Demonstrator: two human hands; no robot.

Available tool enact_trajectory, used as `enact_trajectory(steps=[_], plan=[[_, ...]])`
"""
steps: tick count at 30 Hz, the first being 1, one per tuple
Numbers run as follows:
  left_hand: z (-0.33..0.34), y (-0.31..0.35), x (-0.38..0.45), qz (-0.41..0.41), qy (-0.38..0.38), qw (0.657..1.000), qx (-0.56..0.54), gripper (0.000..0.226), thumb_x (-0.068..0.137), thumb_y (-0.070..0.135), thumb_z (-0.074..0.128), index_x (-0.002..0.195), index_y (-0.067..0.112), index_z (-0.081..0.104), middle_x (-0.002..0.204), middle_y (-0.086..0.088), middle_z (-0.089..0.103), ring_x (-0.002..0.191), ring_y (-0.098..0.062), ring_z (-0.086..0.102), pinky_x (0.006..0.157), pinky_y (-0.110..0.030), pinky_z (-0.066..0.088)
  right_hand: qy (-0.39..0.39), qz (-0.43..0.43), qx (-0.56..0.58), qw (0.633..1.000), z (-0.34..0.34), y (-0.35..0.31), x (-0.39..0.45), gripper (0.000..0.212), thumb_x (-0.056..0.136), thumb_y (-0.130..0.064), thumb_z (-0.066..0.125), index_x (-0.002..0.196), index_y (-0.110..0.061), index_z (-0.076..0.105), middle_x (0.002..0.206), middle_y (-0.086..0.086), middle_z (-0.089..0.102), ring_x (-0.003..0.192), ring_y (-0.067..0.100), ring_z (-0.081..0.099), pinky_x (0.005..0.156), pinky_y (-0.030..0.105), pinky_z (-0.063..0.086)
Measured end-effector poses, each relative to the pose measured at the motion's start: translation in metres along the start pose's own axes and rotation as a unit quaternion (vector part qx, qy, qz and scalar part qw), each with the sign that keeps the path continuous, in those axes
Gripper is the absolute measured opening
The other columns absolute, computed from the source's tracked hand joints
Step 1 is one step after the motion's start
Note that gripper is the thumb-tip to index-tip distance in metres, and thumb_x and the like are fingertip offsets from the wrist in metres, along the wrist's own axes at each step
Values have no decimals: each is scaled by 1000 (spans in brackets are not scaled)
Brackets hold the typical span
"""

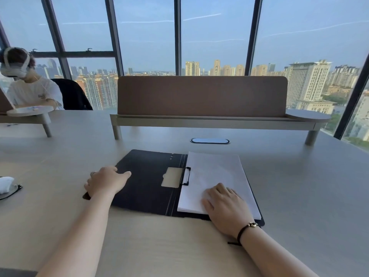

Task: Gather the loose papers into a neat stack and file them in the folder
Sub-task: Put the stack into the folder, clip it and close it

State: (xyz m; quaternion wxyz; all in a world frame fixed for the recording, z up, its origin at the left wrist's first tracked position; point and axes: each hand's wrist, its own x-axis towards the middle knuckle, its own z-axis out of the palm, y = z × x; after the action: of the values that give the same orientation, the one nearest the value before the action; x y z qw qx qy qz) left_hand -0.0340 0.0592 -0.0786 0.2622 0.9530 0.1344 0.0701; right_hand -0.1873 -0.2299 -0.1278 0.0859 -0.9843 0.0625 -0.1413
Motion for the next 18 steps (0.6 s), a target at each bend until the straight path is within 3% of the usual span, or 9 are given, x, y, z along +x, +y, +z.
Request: enact_trajectory(steps=[5,9,11,13,16,18], plan=[[-51,70,-30,124,108,978,132,59,79,63,59,114,17,69,121,-21,55,109,-39,54,93,-44,42,16,-4,-12,1000,0,0,-3,39,97,-46,35,111,-25,64,111,-1,61,101,25,61,92,33,44],[-89,157,-101,251,99,936,228,64,83,65,55,121,13,60,127,-16,52,109,-34,55,82,-41,42,38,-21,-11,999,-2,0,-6,40,95,-47,34,104,-27,66,105,-1,65,95,26,65,87,35,47],[-96,194,-149,331,77,912,230,49,87,59,53,114,19,60,106,-9,54,92,-29,54,72,-37,34,17,-21,-12,1000,-4,2,-7,43,94,-50,30,110,-31,64,113,-4,65,102,22,63,90,34,44],[-88,218,-186,405,40,888,214,44,89,58,50,115,22,57,102,-6,57,88,-27,52,72,-35,31,12,-25,-10,1000,-7,5,-9,47,94,-52,26,116,-32,62,122,-8,63,112,18,60,94,33,41],[-63,221,-203,463,-86,870,148,63,90,65,42,141,27,40,141,0,54,123,-27,53,86,-40,40,8,-16,-1,1000,-15,11,-16,45,96,-51,27,115,-31,63,123,-9,65,115,17,58,94,34,40],[-43,205,-182,437,-162,880,91,62,93,61,37,148,33,30,149,2,47,131,-26,48,97,-42,41,-22,36,-3,999,-19,24,-22,37,97,-47,36,107,-26,65,113,-5,69,108,21,59,79,32,38]])
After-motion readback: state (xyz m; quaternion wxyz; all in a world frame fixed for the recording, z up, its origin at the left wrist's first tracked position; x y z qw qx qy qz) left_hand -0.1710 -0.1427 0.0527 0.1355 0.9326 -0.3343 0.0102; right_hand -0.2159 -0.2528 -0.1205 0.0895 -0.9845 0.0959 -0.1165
